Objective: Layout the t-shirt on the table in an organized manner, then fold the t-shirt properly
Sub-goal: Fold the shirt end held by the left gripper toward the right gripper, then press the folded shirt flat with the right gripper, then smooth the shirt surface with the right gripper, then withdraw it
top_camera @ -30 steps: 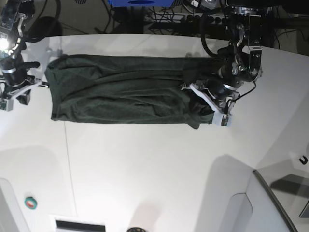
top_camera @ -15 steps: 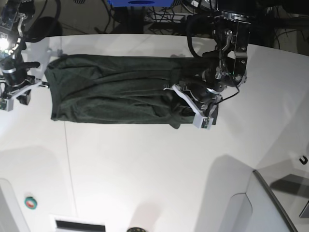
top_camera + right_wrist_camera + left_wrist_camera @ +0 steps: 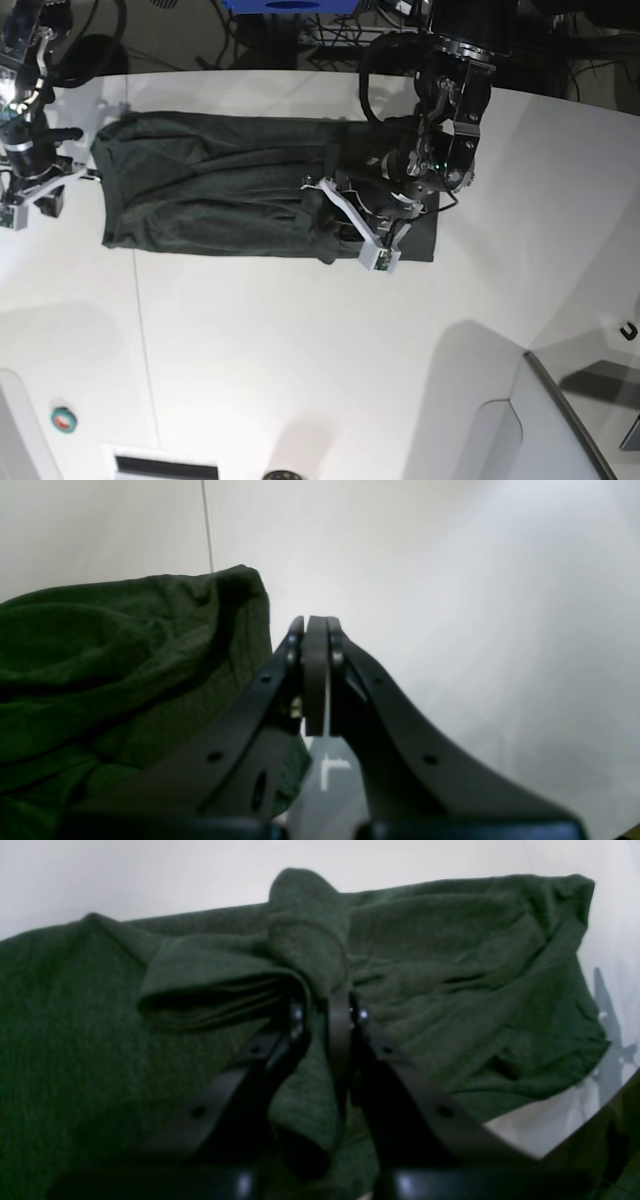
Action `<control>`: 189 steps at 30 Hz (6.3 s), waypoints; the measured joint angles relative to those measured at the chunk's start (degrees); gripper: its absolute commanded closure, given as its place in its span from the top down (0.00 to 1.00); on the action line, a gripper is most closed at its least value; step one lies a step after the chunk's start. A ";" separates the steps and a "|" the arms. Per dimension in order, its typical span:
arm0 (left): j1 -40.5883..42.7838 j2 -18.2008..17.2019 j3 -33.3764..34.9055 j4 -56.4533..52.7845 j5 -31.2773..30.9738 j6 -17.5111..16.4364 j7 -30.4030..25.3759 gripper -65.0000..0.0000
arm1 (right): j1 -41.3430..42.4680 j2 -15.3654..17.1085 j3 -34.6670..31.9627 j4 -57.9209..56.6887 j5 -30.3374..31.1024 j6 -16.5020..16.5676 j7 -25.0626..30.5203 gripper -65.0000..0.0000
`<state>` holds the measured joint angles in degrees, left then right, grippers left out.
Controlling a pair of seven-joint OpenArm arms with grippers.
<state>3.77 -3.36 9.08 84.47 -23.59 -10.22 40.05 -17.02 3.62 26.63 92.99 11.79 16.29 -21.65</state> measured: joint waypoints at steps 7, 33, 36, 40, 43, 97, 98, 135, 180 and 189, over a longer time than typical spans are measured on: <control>0.02 0.02 0.00 0.00 0.00 0.00 0.02 0.00 | -0.02 0.00 0.04 0.00 0.00 0.00 0.00 0.00; -5.25 0.66 10.19 -0.24 -0.04 0.37 5.99 0.31 | 0.00 -0.04 -0.13 0.00 0.00 0.00 0.02 0.00; -6.99 1.27 12.52 -0.35 0.33 0.39 5.77 0.31 | 0.02 -0.15 -0.13 0.00 0.00 0.00 0.02 0.00; -6.62 1.42 12.87 -0.09 -0.39 4.13 5.92 0.31 | 0.00 -0.13 -0.17 0.00 0.00 0.00 0.02 0.00; -6.67 1.09 13.05 -0.11 0.00 5.81 6.08 0.35 | 0.00 -0.17 -0.20 0.00 0.02 0.00 0.02 0.00; 22.60 -13.97 -71.25 4.37 -0.20 -15.30 8.85 0.00 | 7.34 -0.59 -66.31 -8.17 0.04 -15.98 -4.20 0.54; 22.58 -13.94 -71.25 4.37 -0.20 -15.30 8.85 0.00 | 7.65 -1.16 -66.27 -9.01 0.02 -16.24 -4.35 0.54; 22.12 -13.97 -71.25 1.38 -0.22 -15.32 8.85 0.00 | 10.93 -1.62 -61.44 -10.27 6.88 -16.31 -10.62 0.05; 17.84 -13.90 -66.60 1.29 10.54 -18.80 8.46 0.00 | 11.56 -3.76 -59.60 -9.03 6.67 -16.37 -17.25 0.33; 17.68 -13.79 -66.64 1.27 11.21 -19.87 8.63 0.00 | 11.56 -3.69 -59.36 -9.11 6.67 -16.37 -16.50 0.16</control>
<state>21.45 -17.15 -57.56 85.73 -12.38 -30.09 48.69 -5.45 -0.08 -32.73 83.88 18.46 -0.08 -38.15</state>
